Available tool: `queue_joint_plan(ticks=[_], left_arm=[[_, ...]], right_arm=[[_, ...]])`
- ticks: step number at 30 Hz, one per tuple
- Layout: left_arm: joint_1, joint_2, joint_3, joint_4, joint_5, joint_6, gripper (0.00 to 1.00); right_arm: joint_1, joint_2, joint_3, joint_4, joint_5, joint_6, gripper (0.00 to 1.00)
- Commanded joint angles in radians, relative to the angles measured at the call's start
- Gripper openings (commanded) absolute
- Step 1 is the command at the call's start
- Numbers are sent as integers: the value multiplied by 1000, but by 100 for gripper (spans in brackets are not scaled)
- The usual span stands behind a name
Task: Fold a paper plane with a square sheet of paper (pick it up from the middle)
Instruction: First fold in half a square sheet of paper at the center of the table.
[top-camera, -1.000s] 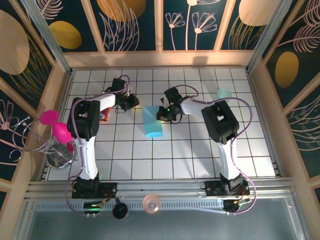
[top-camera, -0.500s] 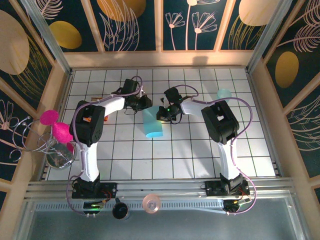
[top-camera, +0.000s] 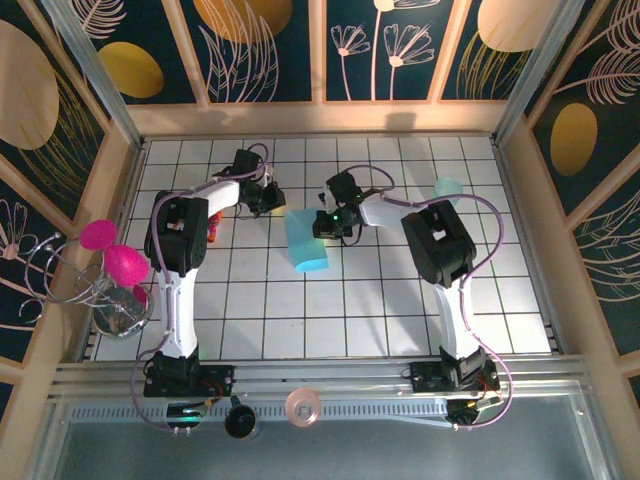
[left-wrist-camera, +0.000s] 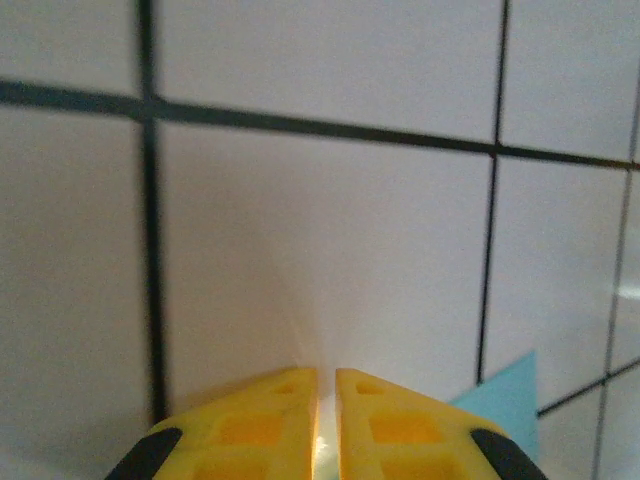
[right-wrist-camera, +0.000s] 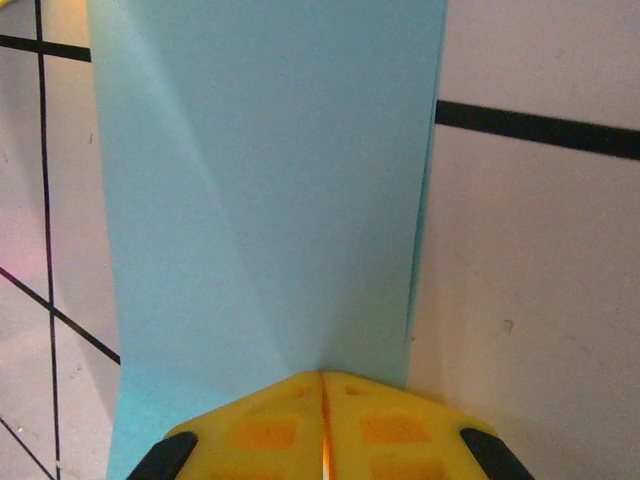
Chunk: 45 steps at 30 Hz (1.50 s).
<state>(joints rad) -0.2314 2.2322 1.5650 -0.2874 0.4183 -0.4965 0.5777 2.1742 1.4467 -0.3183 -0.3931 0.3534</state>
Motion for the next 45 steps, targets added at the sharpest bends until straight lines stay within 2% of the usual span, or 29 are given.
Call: queue_joint_plan(ticks=[1,6,12,19,26,32,37,43,45], left_arm=[[23,-13,44,-104,-108,54,14],[9,-145,-83,6,23,-19,14],[-78,-221,-268,153,132,-110,14],[-110,-179,-307,202,142,-145,13],[-109,-135,-308,156,90,-131,12],[-109,-104,-315,131,45,-129,11],[-109,-96,-308,109,20,-130,11],[-109,-86,-297,88,2,-128,10],[-109,-85,-293,84,0,-128,10]], right_arm=[[-25,192,-72,-245,361,-63,9],[-24,186,-19,-263,338,-139,9],[-25,164,67,-276,246,-269,10],[-24,157,135,-291,178,-341,9],[-59,153,158,-285,131,-335,9],[-61,104,216,-271,0,-284,10],[-61,20,266,-246,-48,-178,12],[-36,-77,145,-106,-128,40,13],[4,-87,106,-61,-154,97,11]])
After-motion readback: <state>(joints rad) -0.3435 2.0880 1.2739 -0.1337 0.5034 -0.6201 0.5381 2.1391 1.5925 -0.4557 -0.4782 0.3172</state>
